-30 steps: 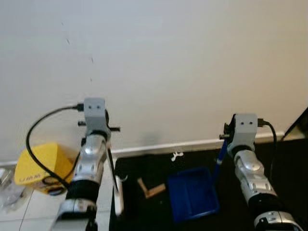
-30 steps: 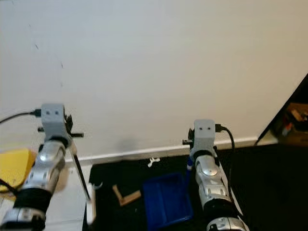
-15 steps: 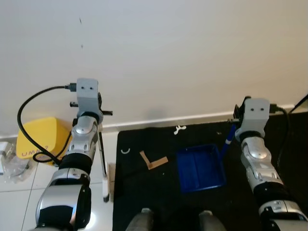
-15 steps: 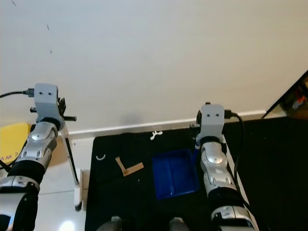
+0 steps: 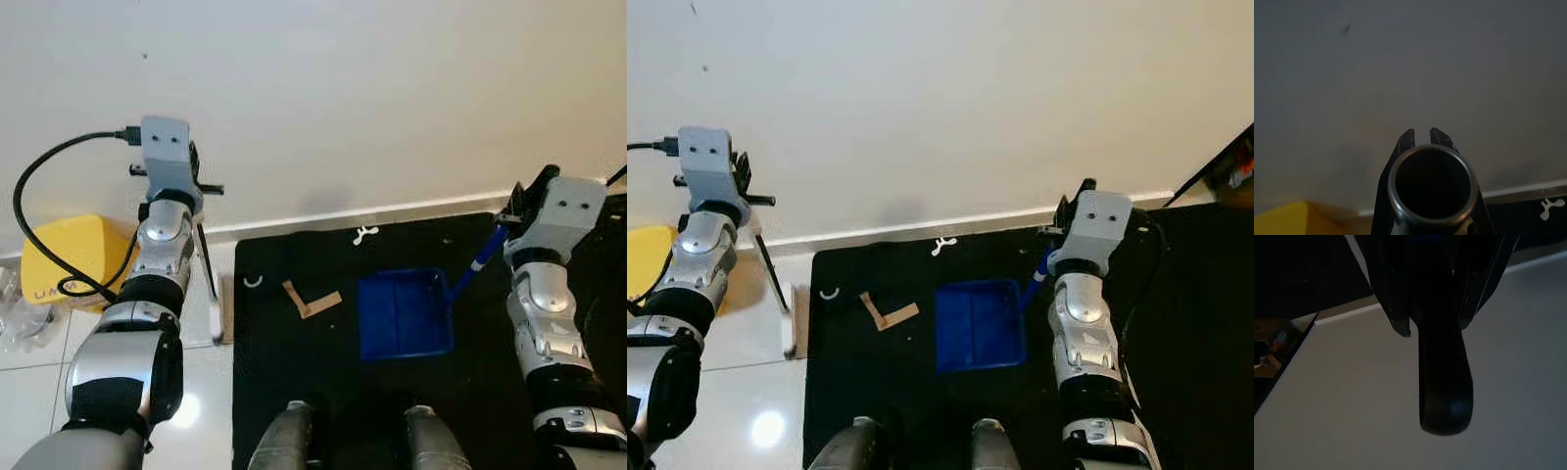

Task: Sweep floor

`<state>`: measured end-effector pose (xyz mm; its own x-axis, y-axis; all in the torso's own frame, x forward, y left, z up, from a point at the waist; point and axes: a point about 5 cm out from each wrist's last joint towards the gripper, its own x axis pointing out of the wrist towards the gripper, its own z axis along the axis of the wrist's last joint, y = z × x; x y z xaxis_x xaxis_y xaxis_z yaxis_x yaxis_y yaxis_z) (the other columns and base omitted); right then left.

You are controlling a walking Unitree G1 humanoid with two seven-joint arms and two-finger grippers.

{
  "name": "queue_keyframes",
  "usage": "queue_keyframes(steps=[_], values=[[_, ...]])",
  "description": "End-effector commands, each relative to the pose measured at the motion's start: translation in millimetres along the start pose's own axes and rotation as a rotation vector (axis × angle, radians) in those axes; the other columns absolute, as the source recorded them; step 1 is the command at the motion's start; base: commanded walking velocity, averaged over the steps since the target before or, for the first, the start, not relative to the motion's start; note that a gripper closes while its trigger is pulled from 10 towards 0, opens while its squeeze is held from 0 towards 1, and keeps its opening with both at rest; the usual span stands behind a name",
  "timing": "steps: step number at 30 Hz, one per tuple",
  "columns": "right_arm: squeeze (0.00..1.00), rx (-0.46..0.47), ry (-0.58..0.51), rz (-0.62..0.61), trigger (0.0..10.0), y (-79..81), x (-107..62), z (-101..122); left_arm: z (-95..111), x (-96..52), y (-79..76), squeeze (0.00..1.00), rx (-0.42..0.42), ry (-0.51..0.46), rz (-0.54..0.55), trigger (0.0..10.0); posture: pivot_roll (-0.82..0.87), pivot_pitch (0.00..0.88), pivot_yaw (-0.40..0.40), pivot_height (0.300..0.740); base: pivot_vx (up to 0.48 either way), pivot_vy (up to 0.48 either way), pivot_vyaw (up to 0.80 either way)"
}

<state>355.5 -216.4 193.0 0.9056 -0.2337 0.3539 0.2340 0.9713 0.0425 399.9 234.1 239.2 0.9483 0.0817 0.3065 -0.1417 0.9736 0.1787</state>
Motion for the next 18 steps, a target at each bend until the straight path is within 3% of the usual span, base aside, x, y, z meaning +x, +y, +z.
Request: queue_keyframes(steps=[1, 5, 6, 8, 18], values=[[0.00, 0.010, 0.000, -0.005, 10.0, -2.2, -5.4, -2.3, -4.4, -2.9, 3.0, 0.00, 0.008, 0.003, -0.005, 10.0, -0.06, 0.460, 0.089, 0.740, 0.000, 0.000, 0.00], [0.00, 0.008, 0.036, 0.024, 10.0, 4.2, -8.4, -8.1, -21.6, -8.3, -4.9, 0.00, -0.076, 0.087, -0.010, 10.0, -0.07, 0.488, 0.078, 0.740, 0.000, 0.000, 0.00], [0.00, 0.017, 0.041, 0.045, 10.0, 8.7, -10.1, -8.4, -34.4, -13.5, -10.5, 0.00, -0.170, 0.149, -0.012, 10.0, -0.08, 0.497, 0.075, 0.740, 0.000, 0.000, 0.00], [0.00, 0.014, 0.052, 0.066, 10.0, 12.8, -12.2, -10.2, -42.5, -17.8, -17.1, 0.00, -0.215, 0.182, -0.023, 10.0, -0.08, 0.502, 0.072, 0.740, 0.000, 0.000, 0.00], [0.00, 0.022, 0.116, 0.124, 10.0, 23.3, -18.8, -21.2, -46.5, -23.5, -43.6, 0.00, -0.379, 0.154, -0.110, 10.0, -0.08, 0.476, 0.071, 0.740, 0.000, 0.000, 0.00]])
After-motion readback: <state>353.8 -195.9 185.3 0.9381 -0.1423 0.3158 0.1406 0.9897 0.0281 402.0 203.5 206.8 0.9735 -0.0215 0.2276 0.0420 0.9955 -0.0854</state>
